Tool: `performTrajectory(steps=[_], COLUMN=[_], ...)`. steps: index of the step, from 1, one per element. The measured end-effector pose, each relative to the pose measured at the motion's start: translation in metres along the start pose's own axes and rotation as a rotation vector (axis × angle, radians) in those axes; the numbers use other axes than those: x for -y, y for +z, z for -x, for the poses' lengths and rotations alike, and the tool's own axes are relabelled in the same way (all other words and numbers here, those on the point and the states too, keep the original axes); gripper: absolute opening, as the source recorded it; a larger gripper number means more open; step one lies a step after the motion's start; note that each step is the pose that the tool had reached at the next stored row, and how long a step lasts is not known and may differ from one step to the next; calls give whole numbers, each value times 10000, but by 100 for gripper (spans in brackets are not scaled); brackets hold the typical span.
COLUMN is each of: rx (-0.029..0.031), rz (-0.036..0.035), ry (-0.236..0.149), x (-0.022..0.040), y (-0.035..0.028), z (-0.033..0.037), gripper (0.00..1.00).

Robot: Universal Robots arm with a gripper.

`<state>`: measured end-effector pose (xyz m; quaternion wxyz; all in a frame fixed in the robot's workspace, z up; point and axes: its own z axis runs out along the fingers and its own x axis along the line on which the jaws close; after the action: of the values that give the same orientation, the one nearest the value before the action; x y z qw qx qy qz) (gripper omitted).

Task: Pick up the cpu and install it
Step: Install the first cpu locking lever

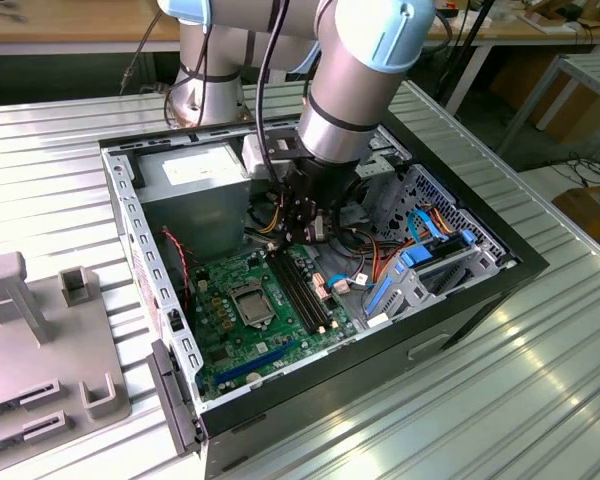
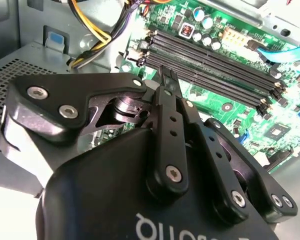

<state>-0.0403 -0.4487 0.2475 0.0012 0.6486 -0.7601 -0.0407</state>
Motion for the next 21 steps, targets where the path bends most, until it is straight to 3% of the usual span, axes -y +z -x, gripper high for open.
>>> performTrajectory(steps=[2, 3, 10, 15, 21], rx=[-122, -135, -162, -217, -218], rz=[-17, -17, -5, 33, 19], ry=[-60, -89, -487, -1331, -1425], x=[-22, -27, -42, -44, -122], y=[1, 1, 20, 27, 34], z=[-4, -5, 18, 17, 25], gripper=[11, 11, 11, 11, 11])
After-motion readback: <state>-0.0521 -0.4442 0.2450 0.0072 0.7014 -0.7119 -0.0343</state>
